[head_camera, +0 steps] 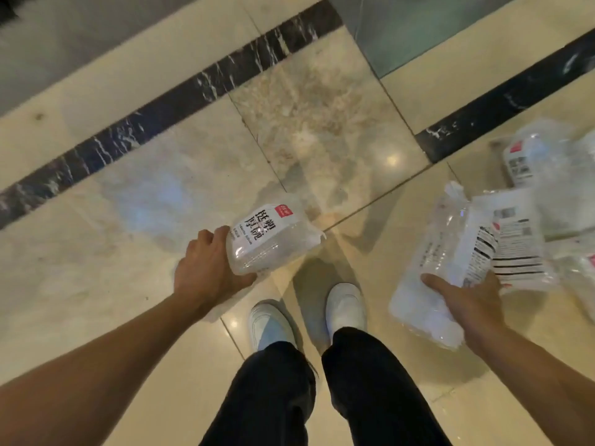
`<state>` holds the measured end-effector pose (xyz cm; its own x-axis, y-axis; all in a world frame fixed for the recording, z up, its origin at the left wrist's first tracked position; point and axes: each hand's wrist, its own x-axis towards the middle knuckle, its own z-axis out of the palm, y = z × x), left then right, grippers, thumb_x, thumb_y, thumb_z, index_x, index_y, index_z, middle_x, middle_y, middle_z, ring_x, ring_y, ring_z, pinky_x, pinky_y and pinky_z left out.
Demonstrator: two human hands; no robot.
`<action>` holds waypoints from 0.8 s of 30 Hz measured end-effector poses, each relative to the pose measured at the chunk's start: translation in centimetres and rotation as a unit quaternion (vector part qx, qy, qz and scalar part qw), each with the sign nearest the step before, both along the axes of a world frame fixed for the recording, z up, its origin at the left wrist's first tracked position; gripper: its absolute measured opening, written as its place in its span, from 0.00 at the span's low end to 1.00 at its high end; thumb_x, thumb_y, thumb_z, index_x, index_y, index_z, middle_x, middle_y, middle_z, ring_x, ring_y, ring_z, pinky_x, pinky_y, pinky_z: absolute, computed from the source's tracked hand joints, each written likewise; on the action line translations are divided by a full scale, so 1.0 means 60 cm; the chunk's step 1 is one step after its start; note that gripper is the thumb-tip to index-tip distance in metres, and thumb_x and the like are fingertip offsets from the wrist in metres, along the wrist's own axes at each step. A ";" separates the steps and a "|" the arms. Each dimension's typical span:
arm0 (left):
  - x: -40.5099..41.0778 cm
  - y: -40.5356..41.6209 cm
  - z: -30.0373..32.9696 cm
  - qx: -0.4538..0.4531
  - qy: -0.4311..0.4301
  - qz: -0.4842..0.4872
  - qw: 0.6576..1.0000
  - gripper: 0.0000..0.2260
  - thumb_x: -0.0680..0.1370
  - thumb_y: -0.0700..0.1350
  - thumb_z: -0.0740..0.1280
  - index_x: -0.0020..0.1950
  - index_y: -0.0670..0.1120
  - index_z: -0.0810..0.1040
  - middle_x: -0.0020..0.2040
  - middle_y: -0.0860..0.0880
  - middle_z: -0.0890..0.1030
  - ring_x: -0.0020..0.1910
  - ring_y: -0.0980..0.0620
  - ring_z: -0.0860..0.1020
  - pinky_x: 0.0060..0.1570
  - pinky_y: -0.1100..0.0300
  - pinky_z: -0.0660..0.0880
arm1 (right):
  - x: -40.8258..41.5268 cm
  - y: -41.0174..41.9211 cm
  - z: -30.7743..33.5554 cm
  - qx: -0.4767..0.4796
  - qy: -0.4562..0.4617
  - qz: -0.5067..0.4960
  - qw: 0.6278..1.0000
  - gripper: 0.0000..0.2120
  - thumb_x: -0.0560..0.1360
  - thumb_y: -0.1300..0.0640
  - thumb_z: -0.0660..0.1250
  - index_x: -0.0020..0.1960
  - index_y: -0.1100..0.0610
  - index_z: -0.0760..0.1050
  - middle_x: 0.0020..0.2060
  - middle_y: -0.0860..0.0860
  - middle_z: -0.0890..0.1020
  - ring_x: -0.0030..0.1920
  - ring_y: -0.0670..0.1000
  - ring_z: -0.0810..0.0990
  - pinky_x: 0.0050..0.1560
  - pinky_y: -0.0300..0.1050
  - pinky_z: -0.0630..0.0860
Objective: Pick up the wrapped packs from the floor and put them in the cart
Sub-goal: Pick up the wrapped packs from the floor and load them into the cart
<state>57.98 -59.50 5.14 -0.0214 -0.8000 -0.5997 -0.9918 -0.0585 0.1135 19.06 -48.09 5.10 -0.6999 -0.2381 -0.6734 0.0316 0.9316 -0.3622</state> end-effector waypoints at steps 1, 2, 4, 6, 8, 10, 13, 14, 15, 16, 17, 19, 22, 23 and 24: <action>-0.016 0.002 0.056 0.011 0.030 0.044 0.999 0.49 0.62 0.68 0.80 0.76 0.51 0.66 0.63 0.46 0.75 0.62 0.43 0.76 0.53 0.43 0.81 | 0.005 -0.008 0.058 -0.016 -0.022 0.004 1.000 0.56 0.61 0.52 0.87 0.80 0.49 0.59 0.70 0.51 0.76 0.66 0.59 0.77 0.66 0.58 0.76; -0.034 0.002 0.118 0.025 0.061 0.087 0.994 0.49 0.61 0.67 0.80 0.76 0.51 0.66 0.63 0.47 0.74 0.63 0.43 0.76 0.55 0.43 0.80 | 0.012 -0.018 0.125 -0.029 -0.046 -0.004 0.999 0.54 0.63 0.53 0.86 0.81 0.49 0.59 0.67 0.49 0.76 0.64 0.56 0.77 0.62 0.55 0.77; -0.065 -0.008 0.246 0.044 0.129 0.145 0.980 0.48 0.60 0.67 0.80 0.74 0.52 0.68 0.60 0.50 0.75 0.61 0.45 0.78 0.57 0.45 0.80 | 0.022 -0.033 0.267 -0.058 -0.085 -0.014 0.995 0.56 0.64 0.53 0.86 0.82 0.47 0.55 0.68 0.45 0.74 0.64 0.52 0.76 0.63 0.54 0.76; -0.095 -0.026 0.374 0.057 0.196 0.159 0.966 0.45 0.58 0.68 0.80 0.70 0.51 0.73 0.58 0.52 0.80 0.56 0.49 0.82 0.52 0.49 0.83 | 0.029 -0.038 0.411 -0.092 -0.116 -0.027 0.989 0.59 0.65 0.54 0.85 0.83 0.46 0.51 0.71 0.45 0.73 0.68 0.53 0.75 0.67 0.53 0.74; -0.133 -0.049 0.501 0.077 0.254 0.143 0.953 0.39 0.62 0.64 0.82 0.68 0.51 0.75 0.56 0.54 0.83 0.52 0.53 0.84 0.47 0.57 0.82 | 0.034 -0.035 0.545 -0.129 -0.120 -0.024 0.984 0.60 0.64 0.52 0.86 0.84 0.44 0.49 0.74 0.47 0.72 0.72 0.54 0.74 0.69 0.52 0.73; -0.171 -0.069 0.623 0.077 0.302 0.110 0.944 0.35 0.66 0.58 0.83 0.68 0.50 0.75 0.56 0.54 0.83 0.51 0.57 0.83 0.44 0.61 0.80 | 0.039 -0.022 0.662 -0.170 -0.118 -0.026 0.978 0.58 0.63 0.51 0.86 0.81 0.41 0.53 0.72 0.45 0.74 0.71 0.54 0.75 0.70 0.55 0.74; -0.229 -0.070 0.778 0.087 0.361 0.048 0.927 0.33 0.68 0.58 0.83 0.67 0.52 0.72 0.58 0.55 0.82 0.53 0.54 0.83 0.49 0.56 0.82 | 0.051 0.019 0.808 -0.226 -0.099 -0.033 0.968 0.53 0.62 0.50 0.87 0.77 0.40 0.59 0.65 0.41 0.78 0.66 0.51 0.79 0.69 0.58 0.76; -0.247 -0.066 0.820 0.099 0.371 0.025 0.923 0.32 0.68 0.60 0.82 0.66 0.53 0.72 0.57 0.57 0.82 0.53 0.53 0.83 0.51 0.53 0.82 | 0.054 0.037 0.848 -0.240 -0.093 -0.047 0.965 0.53 0.61 0.49 0.87 0.78 0.41 0.60 0.66 0.42 0.79 0.65 0.51 0.80 0.68 0.58 0.77; -0.262 -0.059 0.854 0.116 0.382 0.008 0.917 0.31 0.67 0.62 0.81 0.65 0.55 0.72 0.56 0.58 0.82 0.53 0.53 0.84 0.52 0.51 0.83 | 0.058 0.059 0.885 -0.249 -0.084 -0.069 0.962 0.53 0.62 0.49 0.87 0.78 0.42 0.60 0.66 0.42 0.79 0.64 0.50 0.81 0.67 0.57 0.78; -0.278 -0.051 0.886 0.134 0.392 0.000 0.910 0.30 0.68 0.62 0.81 0.64 0.55 0.73 0.56 0.58 0.83 0.53 0.53 0.85 0.53 0.50 0.84 | 0.062 0.083 0.919 -0.263 -0.075 -0.093 0.957 0.52 0.62 0.49 0.87 0.78 0.42 0.61 0.65 0.42 0.80 0.63 0.49 0.81 0.66 0.56 0.79; -0.294 -0.041 0.915 0.154 0.406 -0.005 0.901 0.28 0.69 0.61 0.80 0.64 0.55 0.75 0.56 0.57 0.84 0.53 0.53 0.86 0.52 0.50 0.84 | 0.065 0.110 0.947 -0.275 -0.066 -0.113 0.953 0.51 0.62 0.49 0.86 0.78 0.42 0.62 0.64 0.41 0.80 0.61 0.47 0.82 0.64 0.55 0.79; -0.321 -0.020 0.957 0.187 0.424 -0.019 0.886 0.21 0.71 0.57 0.80 0.61 0.58 0.76 0.53 0.56 0.85 0.50 0.55 0.86 0.48 0.55 0.82 | 0.069 0.164 1.000 -0.288 -0.048 -0.141 0.946 0.52 0.60 0.45 0.87 0.76 0.38 0.62 0.61 0.37 0.81 0.60 0.44 0.83 0.63 0.53 0.80; -0.365 0.025 1.003 0.229 0.422 -0.055 0.876 0.16 0.73 0.54 0.79 0.55 0.58 0.76 0.50 0.54 0.87 0.45 0.57 0.86 0.41 0.61 0.80 | 0.067 0.246 1.062 -0.312 -0.027 -0.186 0.931 0.49 0.56 0.43 0.88 0.71 0.32 0.66 0.56 0.32 0.83 0.57 0.41 0.85 0.63 0.54 0.80; -0.381 0.043 1.010 0.245 0.423 -0.071 0.869 0.15 0.73 0.53 0.79 0.54 0.57 0.76 0.50 0.54 0.87 0.43 0.59 0.87 0.39 0.63 0.80 | 0.064 0.272 1.080 -0.323 -0.022 -0.201 0.925 0.47 0.56 0.44 0.89 0.68 0.30 0.67 0.55 0.31 0.83 0.54 0.40 0.85 0.60 0.52 0.81; -0.398 0.057 1.016 0.261 0.427 -0.083 0.862 0.16 0.72 0.55 0.79 0.55 0.57 0.77 0.52 0.54 0.87 0.43 0.59 0.87 0.39 0.63 0.81 | 0.062 0.296 1.098 -0.330 -0.011 -0.212 0.920 0.47 0.56 0.46 0.89 0.67 0.29 0.67 0.54 0.31 0.83 0.52 0.39 0.85 0.57 0.49 0.81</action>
